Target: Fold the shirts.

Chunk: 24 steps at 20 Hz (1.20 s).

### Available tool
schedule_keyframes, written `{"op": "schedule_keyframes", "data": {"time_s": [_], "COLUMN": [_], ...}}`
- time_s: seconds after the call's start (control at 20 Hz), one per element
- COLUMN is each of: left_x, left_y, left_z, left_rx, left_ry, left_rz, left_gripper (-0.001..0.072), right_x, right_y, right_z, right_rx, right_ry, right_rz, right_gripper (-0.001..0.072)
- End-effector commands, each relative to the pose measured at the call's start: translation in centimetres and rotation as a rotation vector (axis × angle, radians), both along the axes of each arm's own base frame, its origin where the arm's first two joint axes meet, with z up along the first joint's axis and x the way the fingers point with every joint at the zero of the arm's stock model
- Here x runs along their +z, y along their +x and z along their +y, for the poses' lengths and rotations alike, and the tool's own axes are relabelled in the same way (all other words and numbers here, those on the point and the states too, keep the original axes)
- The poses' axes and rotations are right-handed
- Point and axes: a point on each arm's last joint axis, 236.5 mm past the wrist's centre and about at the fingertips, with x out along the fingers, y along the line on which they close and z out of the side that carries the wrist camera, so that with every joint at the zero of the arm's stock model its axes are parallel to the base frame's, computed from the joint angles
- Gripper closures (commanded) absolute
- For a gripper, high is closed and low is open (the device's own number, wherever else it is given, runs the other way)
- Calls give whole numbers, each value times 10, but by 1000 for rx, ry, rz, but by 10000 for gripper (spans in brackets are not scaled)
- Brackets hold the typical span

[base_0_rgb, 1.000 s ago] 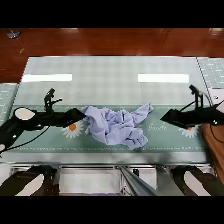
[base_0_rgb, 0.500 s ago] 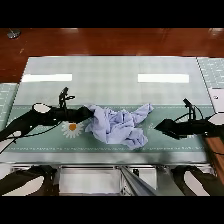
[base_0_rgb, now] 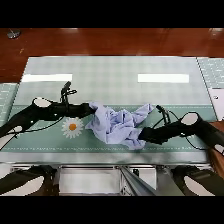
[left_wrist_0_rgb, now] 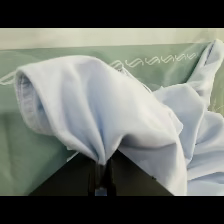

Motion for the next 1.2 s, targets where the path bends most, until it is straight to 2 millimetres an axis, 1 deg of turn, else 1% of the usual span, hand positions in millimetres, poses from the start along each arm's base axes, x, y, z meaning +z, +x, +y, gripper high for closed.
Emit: {"op": "schedule_keyframes", "data": {"time_s": [0.0, 0.05, 0.1, 0.15, 0.2, 0.25, 0.3, 0.35, 0.4, 0.45, 0.5, 0.55, 0.6, 0.65, 0.7, 0.75, 0.8, 0.85, 0.9, 0.95, 1.0, 1.1, 1.15], "left_x": [2, 2, 5, 12, 24, 43, 65, 93, 128, 167, 206, 251, 297, 339, 378, 414, 444, 471, 494, 511, 527, 553, 562], "left_y": [-3, -3, -1, 2, 7, 15, 25, 37, 51, 64, 75, 83, 86, 84, 77, 67, 55, 39, 22, 4, -13, -50, -66], "left_z": [-3, -2, 0, 3, 5, 10, 15, 21, 29, 37, 44, 52, 59, 63, 66, 69, 71, 74, 76, 78, 82, 93, 99], "left_rx": [-16, -17, -12, -18, -28, -41, -47, -49, -47, -35, -14, 4, 18, 21, 23, 30, 34, 39, 42, 44, 56, 112, 139], "left_ry": [-9, -10, -14, -26, -48, -75, -98, -116, -126, -127, -125, -122, -117, -110, -101, -85, -56, -15, 27, 68, 115, 200, 243], "left_rz": [4, 5, 1, -10, -25, -58, -99, -158, -241, -336, -428, -532, -635, -733, -824, -906, -977, -1051, -1112, -1165, -1214, -1296, -1333], "left_gripper": [683, 682, 683, 683, 683, 683, 683, 683, 683, 684, 684, 684, 684, 684, 684, 684, 684, 684, 684, 684, 684, 684, 684], "right_x": [-10, -10, -6, 2, 13, 25, 42, 62, 90, 124, 169, 220, 269, 321, 365, 407, 442, 474, 499, 522, 536, 556, 562], "right_y": [2, 3, 7, 11, 18, 29, 46, 69, 98, 129, 160, 186, 201, 208, 207, 200, 189, 173, 158, 141, 125, 87, 69], "right_z": [26, 27, 29, 32, 34, 33, 29, 24, 17, 9, 2, -6, -12, -18, -23, -28, -30, -33, -35, -39, -43, -51, -55], "right_rx": [-3, 8, 36, 74, 116, 168, 210, 233, 245, 238, 213, 174, 141, 113, 99, 89, 84, 81, 73, 57, 53, 51, 54], "right_ry": [30, 35, 44, 58, 60, 44, 9, -41, -102, -159, -204, -229, -239, -242, -249, -263, -257, -251, -244, -237, -239, -238, -240], "right_rz": [-1, -12, -42, -66, -93, -134, -187, -252, -345, -451, -575, -700, -809, -916, -1009, -1099, -1168, -1235, -1296, -1363, -1411, -1476, -1497], "right_gripper": [291, 562, 678, 679, 679, 679, 679, 679, 679, 679, 679, 679, 680, 679, 679, 679, 679, 680, 680, 680, 679, 680, 679]}}
